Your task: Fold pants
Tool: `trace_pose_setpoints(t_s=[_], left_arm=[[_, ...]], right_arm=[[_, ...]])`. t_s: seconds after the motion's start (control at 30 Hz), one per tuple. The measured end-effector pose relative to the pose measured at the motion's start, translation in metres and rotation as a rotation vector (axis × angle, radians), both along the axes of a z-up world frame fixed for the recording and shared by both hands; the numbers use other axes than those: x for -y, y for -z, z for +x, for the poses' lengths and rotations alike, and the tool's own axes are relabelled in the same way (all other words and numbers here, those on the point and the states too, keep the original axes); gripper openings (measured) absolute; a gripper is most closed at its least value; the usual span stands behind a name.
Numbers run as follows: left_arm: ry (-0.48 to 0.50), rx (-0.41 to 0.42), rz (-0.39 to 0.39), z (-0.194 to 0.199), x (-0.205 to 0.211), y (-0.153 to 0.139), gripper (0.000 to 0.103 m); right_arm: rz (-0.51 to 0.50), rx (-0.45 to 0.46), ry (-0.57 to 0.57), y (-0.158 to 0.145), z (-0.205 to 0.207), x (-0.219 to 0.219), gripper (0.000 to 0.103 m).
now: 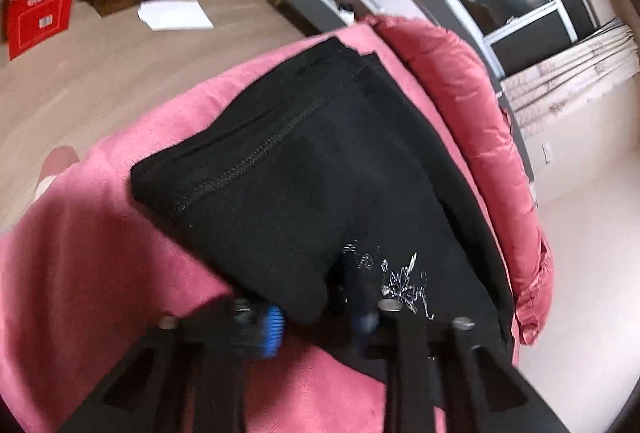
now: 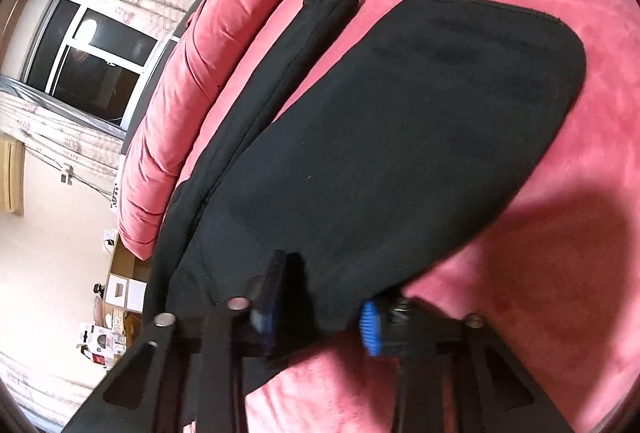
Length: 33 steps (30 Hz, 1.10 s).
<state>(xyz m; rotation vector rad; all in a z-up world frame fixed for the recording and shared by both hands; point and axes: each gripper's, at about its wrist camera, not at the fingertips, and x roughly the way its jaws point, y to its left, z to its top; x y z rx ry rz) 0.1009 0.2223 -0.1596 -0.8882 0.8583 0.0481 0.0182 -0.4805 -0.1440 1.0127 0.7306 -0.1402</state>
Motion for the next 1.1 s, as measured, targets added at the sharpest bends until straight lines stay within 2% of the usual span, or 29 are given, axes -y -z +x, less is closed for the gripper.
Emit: trace_pose_setpoints(t_s=[0.03, 0.13, 0.43, 0.63, 0.8, 0.9, 0.97, 1.03, 1.1], left_arm=[[0.016, -0.004, 0.004, 0.003, -0.001, -0.001, 0.013], [0.048, 0.000, 0.033, 0.003, -0.001, -0.010, 0.008], [0.107, 0.059, 0.089, -0.024, 0.004, -0.053, 0.007], [0.158, 0.005, 0.071, -0.061, -0.002, -0.061, 0.007], [0.200, -0.070, 0.069, -0.085, 0.004, -0.051, 0.007], [0.222, -0.123, 0.115, -0.089, 0.013, -0.040, 0.007], [0.234, -0.170, 0.143, -0.088, 0.018, -0.030, 0.007], [0.230, -0.191, 0.136, -0.088, 0.017, -0.026, 0.008], [0.220, -0.186, 0.124, -0.088, 0.014, -0.028, 0.012]], right_arm=[[-0.009, 0.007, 0.010, 0.000, -0.003, 0.005, 0.017], [0.011, 0.024, 0.032, -0.001, -0.008, 0.017, 0.011], [-0.088, 0.062, 0.033, -0.044, -0.021, 0.023, 0.008], [-0.102, 0.054, 0.055, -0.058, -0.047, 0.034, 0.008], [-0.143, 0.000, 0.061, -0.052, -0.067, 0.040, 0.008], [-0.113, -0.039, 0.095, -0.037, -0.071, 0.047, 0.008], [-0.117, -0.097, 0.101, -0.024, -0.069, 0.049, 0.008], [-0.131, -0.129, 0.100, -0.016, -0.067, 0.048, 0.008], [-0.088, -0.135, 0.129, -0.012, -0.067, 0.053, 0.008]])
